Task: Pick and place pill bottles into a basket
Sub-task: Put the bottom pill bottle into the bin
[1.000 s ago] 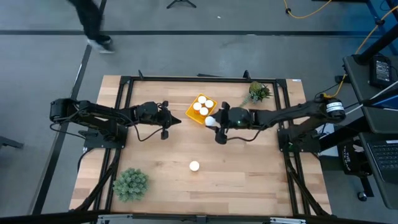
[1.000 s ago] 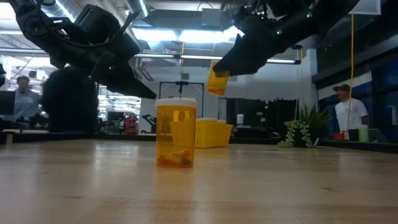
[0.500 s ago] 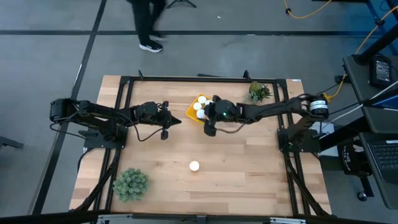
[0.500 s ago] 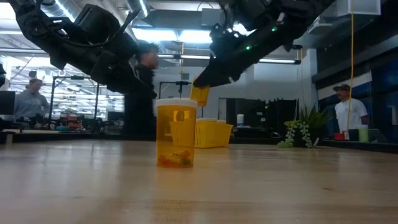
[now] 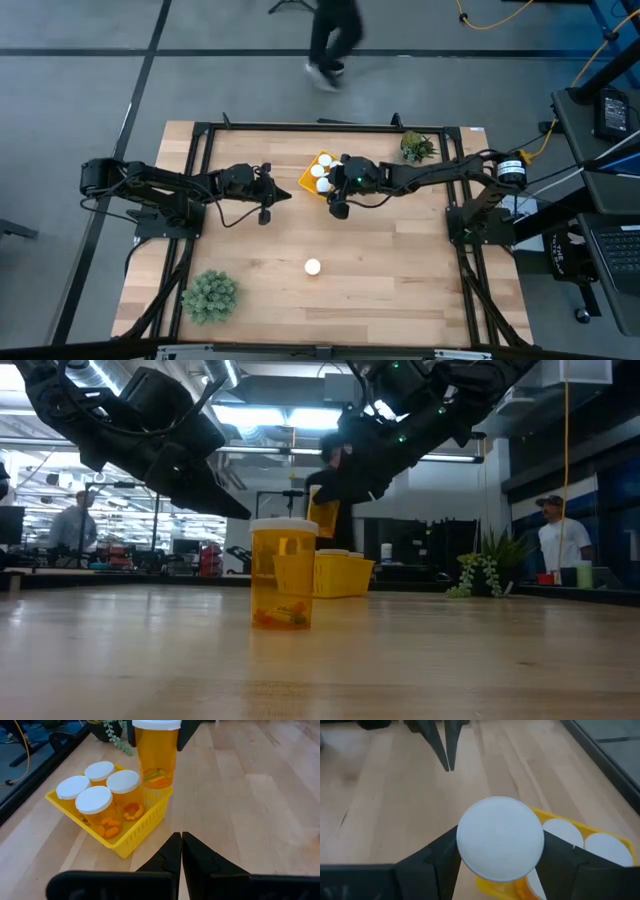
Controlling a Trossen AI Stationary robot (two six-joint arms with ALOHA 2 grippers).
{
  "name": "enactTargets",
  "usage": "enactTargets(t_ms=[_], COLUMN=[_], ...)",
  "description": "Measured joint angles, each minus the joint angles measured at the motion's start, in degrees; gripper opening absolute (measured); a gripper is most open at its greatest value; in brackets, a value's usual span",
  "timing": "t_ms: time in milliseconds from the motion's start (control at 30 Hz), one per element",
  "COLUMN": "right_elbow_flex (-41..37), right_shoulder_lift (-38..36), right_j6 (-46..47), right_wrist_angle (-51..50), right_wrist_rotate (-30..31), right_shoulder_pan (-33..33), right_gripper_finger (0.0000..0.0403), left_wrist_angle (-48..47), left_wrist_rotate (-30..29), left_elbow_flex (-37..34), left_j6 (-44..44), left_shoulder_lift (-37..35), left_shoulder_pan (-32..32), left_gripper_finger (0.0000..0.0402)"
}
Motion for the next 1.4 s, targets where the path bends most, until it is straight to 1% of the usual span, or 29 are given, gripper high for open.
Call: enactTargets(t_ms=[433, 1400], right_elbow_flex=[0.0, 0.0], right_shoulder_lift=[2.5, 3.6], right_j6=[0.0, -0.2], right_wrist_angle=[1.0, 0.1], right_wrist_rotate=[0.0, 0.0], right_shoulder_pan=[-0.9, -3.3], right_gripper_finger=[0.0218, 0.0218], left_wrist_angle=[0.3, 0.2], left_wrist_rotate=[-0.1, -0.5], left_elbow_flex=[0.0, 0.0], left_j6=[-0.1, -0.1], left_shoulder_lift=[0.0, 0.0], left_shoulder_pan=[0.0, 0.0], left_gripper_finger=[0.0010, 0.0010])
